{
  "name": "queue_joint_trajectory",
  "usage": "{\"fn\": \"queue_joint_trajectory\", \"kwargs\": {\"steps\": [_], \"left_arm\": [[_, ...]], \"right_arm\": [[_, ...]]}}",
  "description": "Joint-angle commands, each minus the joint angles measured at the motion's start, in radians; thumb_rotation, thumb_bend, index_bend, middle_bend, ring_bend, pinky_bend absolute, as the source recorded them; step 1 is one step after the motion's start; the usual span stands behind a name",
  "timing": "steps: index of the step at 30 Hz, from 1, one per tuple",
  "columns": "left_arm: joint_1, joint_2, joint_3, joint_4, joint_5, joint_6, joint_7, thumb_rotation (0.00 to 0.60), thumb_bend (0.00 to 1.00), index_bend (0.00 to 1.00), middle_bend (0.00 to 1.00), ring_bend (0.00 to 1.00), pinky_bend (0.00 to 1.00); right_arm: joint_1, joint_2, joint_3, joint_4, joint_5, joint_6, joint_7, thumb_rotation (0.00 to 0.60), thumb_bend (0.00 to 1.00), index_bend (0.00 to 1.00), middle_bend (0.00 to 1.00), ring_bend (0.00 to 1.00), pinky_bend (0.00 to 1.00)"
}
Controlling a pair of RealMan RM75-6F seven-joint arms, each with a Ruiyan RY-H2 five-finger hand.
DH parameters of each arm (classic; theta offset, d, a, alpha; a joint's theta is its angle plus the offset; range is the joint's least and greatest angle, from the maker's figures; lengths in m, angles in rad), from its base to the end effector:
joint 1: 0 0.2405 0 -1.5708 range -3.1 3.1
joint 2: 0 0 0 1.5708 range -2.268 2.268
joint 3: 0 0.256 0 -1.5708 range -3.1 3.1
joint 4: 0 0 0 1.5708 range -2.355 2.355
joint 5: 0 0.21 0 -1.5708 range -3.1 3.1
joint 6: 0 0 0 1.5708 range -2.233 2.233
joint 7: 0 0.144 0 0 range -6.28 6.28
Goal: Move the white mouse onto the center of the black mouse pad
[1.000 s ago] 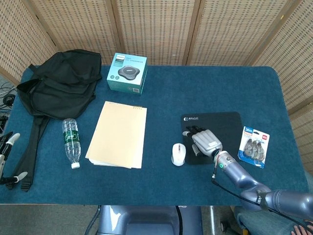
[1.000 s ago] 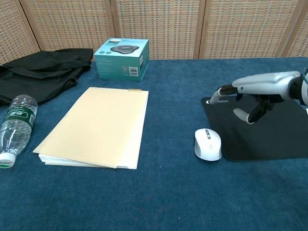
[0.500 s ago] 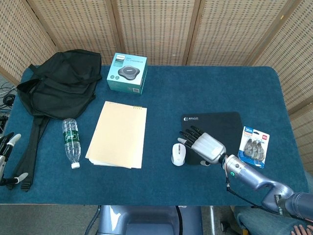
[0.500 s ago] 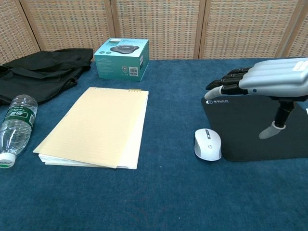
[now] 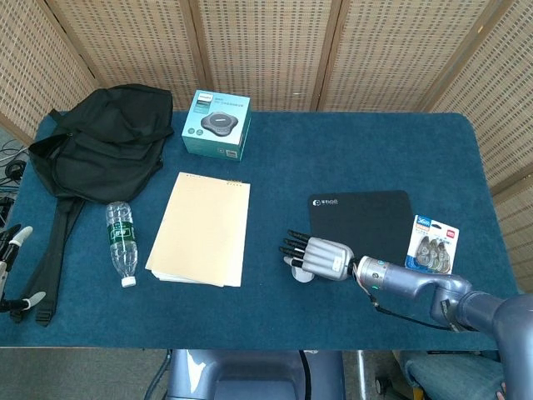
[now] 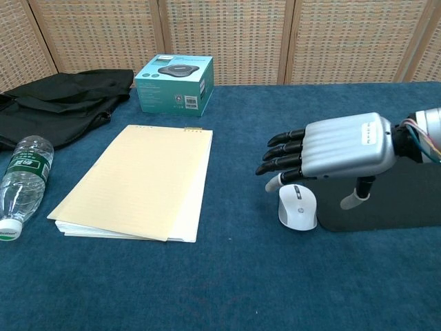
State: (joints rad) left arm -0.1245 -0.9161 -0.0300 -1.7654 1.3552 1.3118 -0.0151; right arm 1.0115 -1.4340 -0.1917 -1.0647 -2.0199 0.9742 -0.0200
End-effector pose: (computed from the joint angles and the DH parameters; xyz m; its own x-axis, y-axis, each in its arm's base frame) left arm -0.3164 0.1841 0.1917 0.3954 0.1710 0.9024 0.9042 0.1000 -0.4151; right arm -0.1621 -0.3571 -0.0036 0.8768 0.2664 0.4003 0.0602 -0.8868 0.4583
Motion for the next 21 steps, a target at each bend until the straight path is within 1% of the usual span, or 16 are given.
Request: {"fn": "queue_joint_trajectory", "kwargs": {"steps": [1,6,11,14,15,17,20,21], "left_arm": [[-0.007,-0.001,-0.003,0.006,-0.011,-0.014,-0.005,0.600,0.01,0.00,0.00,0.00,0.00],[-0.016,-0.004,-0.007,0.014,-0.029,-0.034,-0.005,0.600,0.01,0.00,0.00,0.00,0.00],[-0.023,-0.010,-0.010,0.018,-0.044,-0.047,0.003,0.600,0.01,0.00,0.00,0.00,0.00],[-0.027,-0.013,-0.012,0.019,-0.053,-0.055,0.010,0.600,0.01,0.00,0.00,0.00,0.00],[-0.029,-0.015,-0.012,0.020,-0.055,-0.057,0.014,0.600,0.01,0.00,0.00,0.00,0.00],[-0.031,-0.017,-0.012,0.019,-0.057,-0.060,0.018,0.600,0.01,0.00,0.00,0.00,0.00],[-0.033,-0.017,-0.010,0.018,-0.057,-0.065,0.020,0.600,0.01,0.00,0.00,0.00,0.00],[-0.033,-0.017,-0.010,0.017,-0.056,-0.066,0.019,0.600,0.01,0.00,0.00,0.00,0.00]], "right_arm": [[0.032,-0.075,-0.048,0.113,-0.059,0.041,0.080,0.600,0.23,0.15,0.06,0.00,0.02],[0.037,-0.119,-0.073,0.209,-0.080,0.083,0.130,0.600,0.25,0.15,0.06,0.00,0.02],[0.036,-0.145,-0.098,0.269,-0.091,0.105,0.166,0.600,0.28,0.16,0.08,0.00,0.02],[0.033,-0.160,-0.115,0.304,-0.097,0.123,0.192,0.600,0.37,0.18,0.12,0.01,0.03],[0.032,-0.165,-0.121,0.316,-0.098,0.129,0.206,0.600,0.42,0.20,0.15,0.02,0.04],[0.031,-0.175,-0.136,0.340,-0.100,0.131,0.238,0.600,0.54,0.27,0.22,0.09,0.12],[0.027,-0.190,-0.151,0.373,-0.105,0.149,0.265,0.600,0.71,0.47,0.38,0.26,0.28],[0.024,-0.194,-0.154,0.382,-0.106,0.158,0.272,0.600,0.74,0.51,0.41,0.29,0.31]]}}
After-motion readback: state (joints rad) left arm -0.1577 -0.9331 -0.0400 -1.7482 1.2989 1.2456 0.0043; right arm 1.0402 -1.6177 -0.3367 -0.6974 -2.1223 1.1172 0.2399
